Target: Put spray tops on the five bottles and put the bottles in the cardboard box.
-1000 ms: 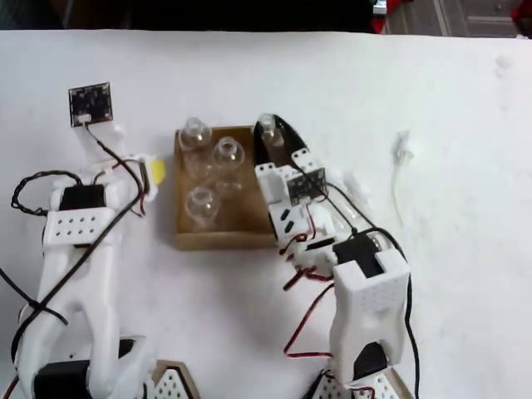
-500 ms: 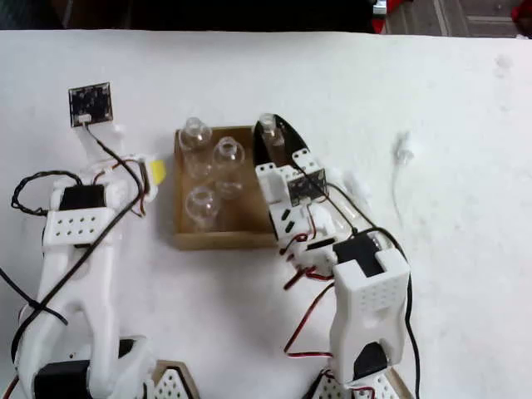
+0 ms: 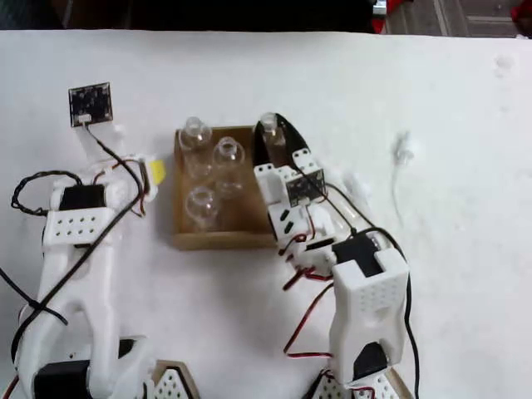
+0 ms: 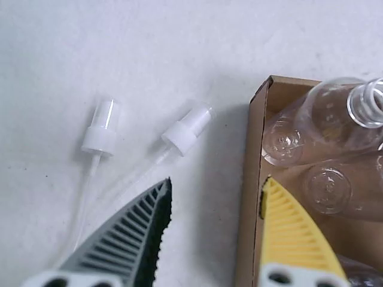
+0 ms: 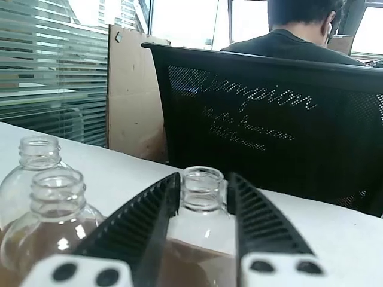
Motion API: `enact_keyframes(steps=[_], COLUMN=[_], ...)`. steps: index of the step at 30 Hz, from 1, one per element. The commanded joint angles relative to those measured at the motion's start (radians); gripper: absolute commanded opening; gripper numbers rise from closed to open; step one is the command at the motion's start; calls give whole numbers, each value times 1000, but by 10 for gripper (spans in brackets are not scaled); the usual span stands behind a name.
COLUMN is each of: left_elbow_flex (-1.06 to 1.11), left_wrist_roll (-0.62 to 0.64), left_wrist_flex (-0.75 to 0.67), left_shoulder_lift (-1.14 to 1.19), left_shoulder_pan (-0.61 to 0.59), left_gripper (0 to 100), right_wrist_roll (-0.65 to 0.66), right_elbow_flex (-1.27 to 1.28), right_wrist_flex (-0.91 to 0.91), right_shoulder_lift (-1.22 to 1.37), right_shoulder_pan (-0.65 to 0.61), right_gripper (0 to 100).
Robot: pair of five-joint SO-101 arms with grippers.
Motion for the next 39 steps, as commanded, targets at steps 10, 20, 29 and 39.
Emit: enact_keyframes(steps=[10,20,29,39], left_elbow_flex=[-2,-2,-2,-6], left_wrist_roll=[12,12,12,12], left_wrist_flex=[-28,-28,-28,-28], left_shoulder_lift=[-8,-8,-8,-5], left_shoulder_pan=[19,19,19,18], left_gripper=[225,225,225,225], right_wrist_roll=[6,3,2,-210], right_elbow_flex=[-9,192,304,460], right_wrist_flex=[-27,-99,-162,-289], right_shoulder_lift=[-15,-268,-458,-691], right_shoulder_pan=[-8,-59,18,107], right_gripper=[152,152,152,152])
